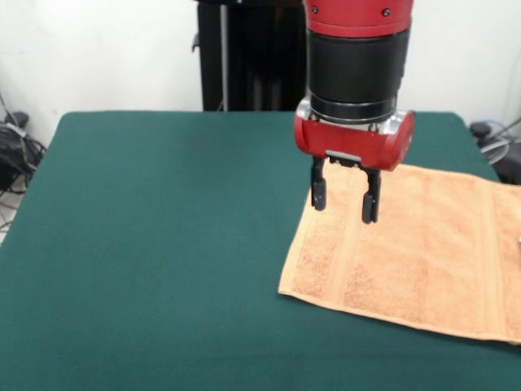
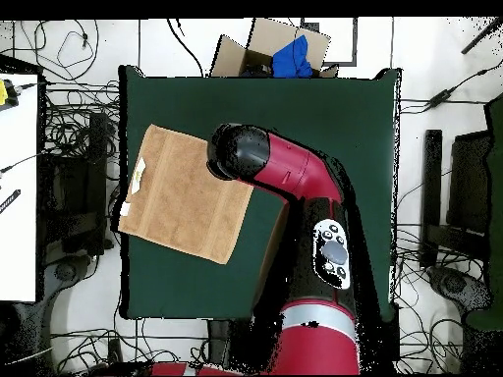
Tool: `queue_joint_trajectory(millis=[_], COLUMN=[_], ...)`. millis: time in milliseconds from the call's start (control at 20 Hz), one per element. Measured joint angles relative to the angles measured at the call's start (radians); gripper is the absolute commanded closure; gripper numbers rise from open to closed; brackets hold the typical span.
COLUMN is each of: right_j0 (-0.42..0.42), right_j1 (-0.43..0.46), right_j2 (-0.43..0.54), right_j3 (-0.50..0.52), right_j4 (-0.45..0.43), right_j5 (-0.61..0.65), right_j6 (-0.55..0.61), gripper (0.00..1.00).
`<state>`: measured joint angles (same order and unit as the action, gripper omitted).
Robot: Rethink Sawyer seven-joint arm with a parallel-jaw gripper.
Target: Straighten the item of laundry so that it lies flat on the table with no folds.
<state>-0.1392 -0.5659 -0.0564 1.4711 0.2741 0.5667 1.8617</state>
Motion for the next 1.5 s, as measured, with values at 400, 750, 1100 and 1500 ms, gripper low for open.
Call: queue_joint_trajectory(millis=[400,750,1100,1500], right_j0=[0.002,0.004,0.01,0.011], right_j1=[0.002,0.003,0.003,0.003], right_j2=[0.0,0.0,0.0,0.0], right_j3=[0.0,0.0,0.0,0.0], right_j4=[0.0,0.0,-0.008,-0.057], right_j5=[0.0,0.0,0.0,0.0], right_j6=[0.0,0.0,0.0,0.0], gripper=[0.0,0.0,0.0,0.0])
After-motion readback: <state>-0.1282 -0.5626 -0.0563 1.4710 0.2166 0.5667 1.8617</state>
